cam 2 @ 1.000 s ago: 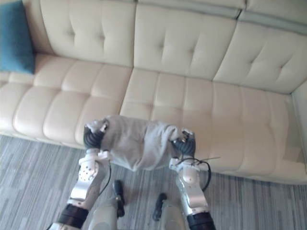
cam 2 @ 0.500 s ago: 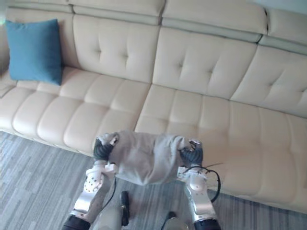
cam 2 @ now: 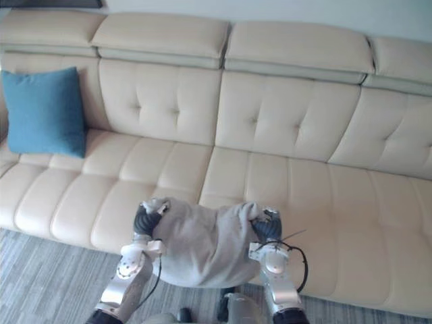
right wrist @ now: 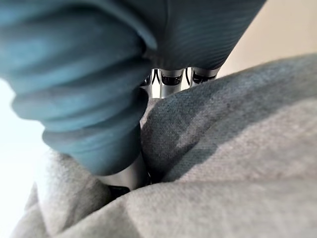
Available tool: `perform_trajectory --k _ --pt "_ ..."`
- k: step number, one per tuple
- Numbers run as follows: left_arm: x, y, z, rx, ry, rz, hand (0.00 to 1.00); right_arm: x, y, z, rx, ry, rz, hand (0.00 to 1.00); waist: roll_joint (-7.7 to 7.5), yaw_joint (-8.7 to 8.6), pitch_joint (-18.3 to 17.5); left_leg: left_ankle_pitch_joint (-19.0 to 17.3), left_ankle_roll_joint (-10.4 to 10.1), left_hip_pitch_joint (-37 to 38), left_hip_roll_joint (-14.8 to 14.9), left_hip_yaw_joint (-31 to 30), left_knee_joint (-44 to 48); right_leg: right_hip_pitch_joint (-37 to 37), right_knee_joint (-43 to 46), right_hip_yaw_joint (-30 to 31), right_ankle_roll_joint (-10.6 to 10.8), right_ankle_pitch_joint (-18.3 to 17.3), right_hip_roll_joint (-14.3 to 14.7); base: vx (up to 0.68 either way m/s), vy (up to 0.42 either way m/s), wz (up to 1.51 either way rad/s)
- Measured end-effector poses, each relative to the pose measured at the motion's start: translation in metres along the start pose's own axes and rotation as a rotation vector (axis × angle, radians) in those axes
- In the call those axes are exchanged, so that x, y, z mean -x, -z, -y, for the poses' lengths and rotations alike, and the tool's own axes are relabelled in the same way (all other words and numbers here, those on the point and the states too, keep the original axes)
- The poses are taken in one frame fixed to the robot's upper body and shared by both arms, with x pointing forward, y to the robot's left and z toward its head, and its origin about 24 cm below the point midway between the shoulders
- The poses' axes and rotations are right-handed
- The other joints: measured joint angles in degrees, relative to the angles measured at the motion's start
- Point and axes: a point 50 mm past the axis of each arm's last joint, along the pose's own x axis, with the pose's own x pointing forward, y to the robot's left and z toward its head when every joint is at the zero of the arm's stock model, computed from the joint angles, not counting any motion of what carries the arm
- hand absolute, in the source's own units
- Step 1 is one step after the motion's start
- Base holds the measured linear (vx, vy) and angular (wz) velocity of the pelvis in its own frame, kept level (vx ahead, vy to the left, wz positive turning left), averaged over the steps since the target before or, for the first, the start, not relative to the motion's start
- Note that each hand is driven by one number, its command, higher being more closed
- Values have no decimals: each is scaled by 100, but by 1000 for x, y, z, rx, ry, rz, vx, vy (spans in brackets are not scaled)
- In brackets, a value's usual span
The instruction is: Pick up cushions and gather them together orderly.
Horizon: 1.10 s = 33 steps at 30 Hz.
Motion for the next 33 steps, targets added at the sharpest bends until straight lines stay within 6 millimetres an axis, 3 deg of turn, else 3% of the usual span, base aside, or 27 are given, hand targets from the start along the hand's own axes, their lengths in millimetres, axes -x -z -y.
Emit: perform_trajectory --k 2,5,6,8,9,12,15,23,25,28,29,31,33 --pt "0 0 3 9 8 -1 100 -1 -1 4 -5 18 5 100 -30 20 20 -237 48 -363 183 70 884 293 -208 137 0 0 -7 209 17 -15" --pt "0 1 4 13 8 -2 100 -4 -6 3 -9 16 23 100 -48 84 26 -343 62 -539 357 -187 458 399 -238 380 15 10 -81 153 103 -52" --pt "0 1 3 12 7 -2 100 -5 -8 2 -10 15 29 100 -39 87 23 -206 55 -564 355 -559 -231 398 -243 507 44 26 -109 80 214 -58" --pt "0 1 3 11 7 -4 100 -6 -8 3 -7 15 32 100 25 95 -3 561 -11 -517 402 -1030 -1096 398 -260 659 223 42 -58 103 301 -56" --pt "1 4 2 9 3 -16 100 -6 -7 4 -4 16 29 100 109 105 -18 855 -408 -356 461 -1302 -1426 525 -456 813 494 122 34 89 260 -37" --pt "3 7 2 -3 8 -33 100 -4 -5 5 -11 25 22 100 1 56 -44 973 -233 -56 159 -1159 -1847 719 -770 974 727 303 -239 35 200 -18" --pt "5 9 1 -10 11 -42 100 -4 -5 4 -11 19 22 100 79 108 -93 1058 -105 272 -55 -966 -2212 906 -1018 1146 894 438 -431 19 149 -18" --pt "-1 -10 7 -39 29 41 100 -8 -21 1 -24 6 80 100 83 109 -101 1083 -85 324 -78 -837 -2325 942 -1267 1245 896 559 -424 26 11 -10" --pt "-9 -20 10 -45 29 81 100 -14 -31 -3 -32 3 115 100 77 102 -105 1083 -85 295 -62 -823 -2340 894 -1295 1271 880 588 -403 -17 -13 -11" --pt "-28 -48 13 -54 9 192 100 -31 -65 -15 -54 -13 227 100 64 103 -104 1155 -105 -73 -24 -766 -2328 490 -1307 1336 822 723 -362 -71 -26 -17" --pt "-37 -65 13 -65 -2 256 100 -40 -89 -22 -72 -26 298 100 52 120 -92 1234 -115 -267 -3 -705 -2358 249 -1309 1385 790 817 -341 -71 -25 -13" --pt "-42 -73 13 -62 -19 284 100 -44 -100 -26 -81 -30 332 100 44 130 -60 1269 -116 -311 -2 -684 -2392 165 -1309 1406 785 854 -317 -64 -12 -10" --pt "-51 -94 16 -49 -34 359 100 -51 -127 -32 -95 -31 412 100 25 130 -47 1356 -118 -578 6 -686 -2399 -101 -1309 1398 735 946 -299 -74 2 -1"
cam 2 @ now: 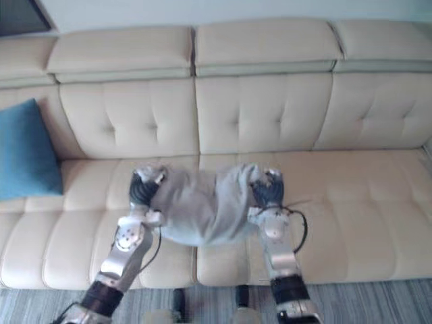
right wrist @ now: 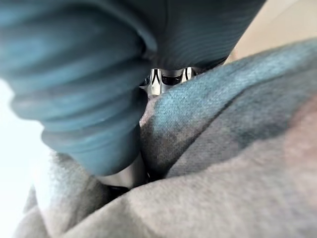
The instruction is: Pick up cushions and gather them together orderly.
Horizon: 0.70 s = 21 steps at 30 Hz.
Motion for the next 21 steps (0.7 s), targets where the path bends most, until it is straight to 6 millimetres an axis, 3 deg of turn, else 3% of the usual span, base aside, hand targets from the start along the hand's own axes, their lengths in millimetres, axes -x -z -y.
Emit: perform_trajectory --k 4,9,12,15,16,21 --pt "-27 -27 5 11 -14 124 100 -23 -28 -7 -7 -5 98 100 -98 9 256 176 11 -379 -2 -9 -29 -377 0 -13 -17 139 -7 -104 -2 3" --pt "-56 -46 6 -27 -39 184 100 -51 -43 -17 -32 8 103 100 -135 4 512 494 34 -729 -7 -10 -344 -868 0 -32 -21 303 -17 -92 -16 4" --pt "-77 -69 7 -31 -66 253 100 -70 -75 -23 -67 8 177 100 -139 7 878 672 43 -925 -17 -4 -424 -1093 1 -37 -23 413 -21 -89 3 3" --pt "-95 -91 4 -53 -90 309 100 -82 -98 -29 -102 13 229 100 -142 7 1011 778 45 -1145 -19 1 -469 -1344 0 -34 -30 488 -18 -74 9 1" --pt "-105 -102 3 -67 -105 333 0 -87 -109 -33 -120 12 250 0 -142 3 1048 846 41 -1214 -22 2 -550 -1451 0 -32 -33 516 -12 -68 13 -1" --pt "-128 -142 2 -85 -154 424 0 -100 -144 -36 -184 45 330 0 -157 -33 1315 940 61 -1426 -40 11 -598 -1714 0 -2 -26 610 -23 -50 15 -4"
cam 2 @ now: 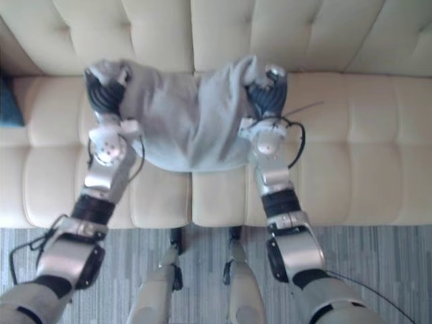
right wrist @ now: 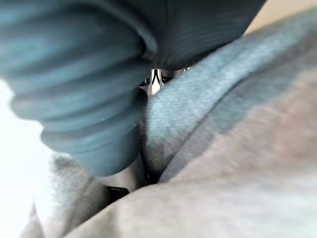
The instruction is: Pick up cushions and gather them together orderly.
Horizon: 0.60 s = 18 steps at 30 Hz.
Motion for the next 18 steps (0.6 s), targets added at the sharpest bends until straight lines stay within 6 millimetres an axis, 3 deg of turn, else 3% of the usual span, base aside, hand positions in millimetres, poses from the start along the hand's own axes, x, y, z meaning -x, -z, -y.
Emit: perform_trajectory --k 5,9,13,18 --pt "-38 -30 -10 -51 -65 74 0 -24 -31 -9 -33 30 69 0 -50 -107 204 64 -14 -202 1 2 -4 -205 -2 1 -6 50 17 -46 13 0" --pt "-58 -45 -35 -85 -138 94 0 -46 -53 4 -29 69 100 0 -61 -170 257 70 -17 -241 18 -8 -3 -241 -3 -13 37 95 29 -17 9 -1" --pt "-69 -61 -74 -70 -222 121 0 -64 -75 54 -84 187 139 0 -52 -168 312 67 -14 -258 -7 -24 -3 -241 -3 -37 39 96 17 -16 23 3" --pt "-72 -83 -123 71 -317 181 0 -69 -84 92 -93 242 156 0 -51 -130 315 66 -14 -243 -14 -22 -4 -236 -5 -18 40 94 13 -14 8 -1"
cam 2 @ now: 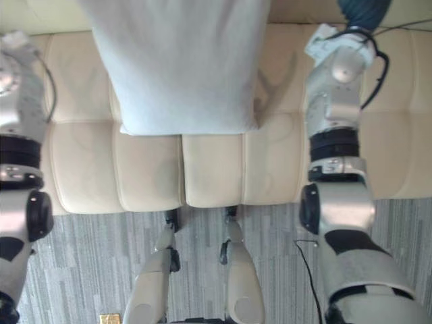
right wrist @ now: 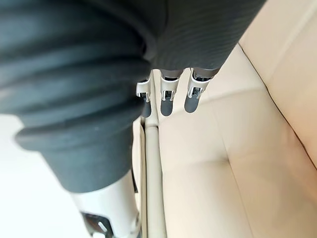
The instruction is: Pick up cushions and gather them together orderly.
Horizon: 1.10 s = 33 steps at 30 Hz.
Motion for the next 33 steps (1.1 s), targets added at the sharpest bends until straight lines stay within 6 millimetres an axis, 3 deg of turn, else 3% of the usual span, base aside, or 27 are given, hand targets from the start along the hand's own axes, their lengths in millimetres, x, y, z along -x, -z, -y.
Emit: perform_trajectory --k 3,5,6,7,10,11,13,14,16,17,19,20,21,26,29,33 --pt "10 7 -21 54 -12 -3 0 8 11 17 7 -6 -20 0 1 23 -1 0 0 74 4 8 0 60 0 15 0 0 8 -29 15 -4" --pt "41 40 -41 22 0 -96 0 31 42 52 56 12 -95 0 10 61 -9 0 0 265 9 -1 -1 257 -2 1 1 -1 14 0 0 0" --pt "48 47 -45 16 1 -116 0 36 48 58 70 15 -111 0 10 68 -10 -2 -2 296 8 -2 -1 296 -2 0 5 -4 13 -22 11 3" --pt "72 67 -55 0 9 -185 0 53 64 78 100 21 -156 0 8 70 -13 -19 0 403 5 -10 -1 404 -3 0 28 -26 8 -31 12 4" --pt "131 102 -74 -38 30 -339 0 96 93 107 127 41 -257 0 3 67 -39 -56 -2 512 -16 -22 -2 526 -5 7 39 -147 -36 -42 7 3" --pt "157 114 -83 -48 33 -410 0 115 107 115 142 37 -316 0 1 72 -44 -61 -3 552 -21 -22 -2 557 -4 6 51 -157 -41 -49 0 -3" --pt "230 142 -103 -96 53 -636 0 175 139 137 188 31 -486 0 3 83 -46 -172 -43 740 -16 3 -2 741 -5 21 108 -259 -31 -54 -7 -6" --pt "247 146 -107 -112 66 -692 0 190 146 142 207 29 -532 0 5 85 -52 -197 -31 794 -15 3 -2 802 -5 20 110 -274 -24 -39 -20 -1" --pt "309 155 -128 -194 118 -889 0 254 165 166 269 34 -721 0 10 98 -361 -236 -62 842 12 12 -2 853 -4 -4 62 -350 2 -4 -15 0" --pt "321 156 -134 -216 131 -933 0 268 168 170 279 34 -763 0 7 103 -449 -248 -73 875 22 14 -2 880 -4 -5 57 -363 14 21 -35 -2" --pt "370 160 -161 -317 157 -1122 0 325 178 184 344 -11 -950 0 14 104 -757 -358 -82 1232 55 18 -3 1234 -6 -20 70 -485 43 43 -36 -4" --pt "380 161 -166 -332 157 -1165 0 336 179 188 356 -14 -992 0 16 106 -860 -384 -90 1299 58 21 -4 1296 -7 -20 72 -509 46 64 -27 -3" --pt "403 160 -178 -369 152 -1260 0 362 182 198 387 -9 -1086 0 37 110 -1096 -444 -97 1449 59 26 -5 1448 -13 -26 101 -573 46 62 -13 -2" --pt "452 157 -207 -497 161 -1495 0 425 187 221 446 35 -1356 0 47 112 -1440 -555 -90 1785 38 25 -7 1794 -26 -71 118 -677 18 61 -3 1" --pt "469 152 -219 -560 158 -1577 0 450 184 235 463 110 -1467 0 40 128 -1491 -629 -88 2022 36 15 -7 2051 -33 -113 144 -753 11 57 2 4" --pt "481 147 -228 -615 171 -1638 0 466 177 249 478 185 -1533 0 33 134 -1644 -727 -108 2227 32 16 -8 2262 -40 -126 157 -853 4 77 0 1"
